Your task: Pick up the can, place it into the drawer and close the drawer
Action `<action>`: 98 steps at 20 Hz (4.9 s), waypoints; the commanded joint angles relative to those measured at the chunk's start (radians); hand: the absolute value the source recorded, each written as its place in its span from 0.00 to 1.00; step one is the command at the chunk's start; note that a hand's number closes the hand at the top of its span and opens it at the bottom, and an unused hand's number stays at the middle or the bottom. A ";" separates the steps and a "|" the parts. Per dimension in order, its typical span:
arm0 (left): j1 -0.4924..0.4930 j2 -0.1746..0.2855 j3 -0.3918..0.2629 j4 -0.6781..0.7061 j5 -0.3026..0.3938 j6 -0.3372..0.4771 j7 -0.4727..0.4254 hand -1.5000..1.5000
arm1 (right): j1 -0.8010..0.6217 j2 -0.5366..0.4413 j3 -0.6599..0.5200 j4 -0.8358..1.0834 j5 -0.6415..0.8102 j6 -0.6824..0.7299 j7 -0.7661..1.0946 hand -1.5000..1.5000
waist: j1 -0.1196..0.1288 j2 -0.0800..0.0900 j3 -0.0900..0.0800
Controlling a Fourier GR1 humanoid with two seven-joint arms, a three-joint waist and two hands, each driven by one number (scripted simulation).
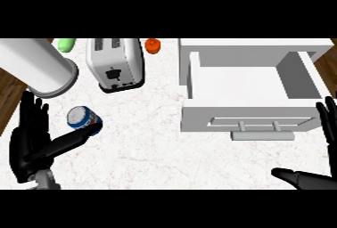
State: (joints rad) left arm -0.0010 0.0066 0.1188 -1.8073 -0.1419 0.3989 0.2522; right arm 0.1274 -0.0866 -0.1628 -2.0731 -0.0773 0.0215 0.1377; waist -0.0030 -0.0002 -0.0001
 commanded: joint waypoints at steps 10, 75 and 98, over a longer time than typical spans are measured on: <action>0.046 -0.003 0.016 0.268 0.105 0.068 -0.267 0.00 | -0.006 -0.008 -0.036 -0.110 -0.017 0.005 0.103 0.00 | 0.002 0.000 0.000; -0.690 0.063 0.110 1.477 0.284 -0.425 -0.939 1.00 | -0.056 -0.028 -0.151 -0.158 -0.019 0.074 0.172 0.00 | -0.005 0.001 0.000; -0.978 -0.006 -0.208 0.847 0.341 -0.092 -0.164 1.00 | -0.017 -0.025 -0.198 -0.173 -0.043 0.090 0.143 0.00 | -0.005 -0.004 0.001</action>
State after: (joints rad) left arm -0.9110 0.0027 -0.0437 -0.8910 0.2017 0.2372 -0.0318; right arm 0.0857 -0.1020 -0.3248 -2.2686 -0.0837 0.0826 0.3211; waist -0.0030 -0.0049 0.0004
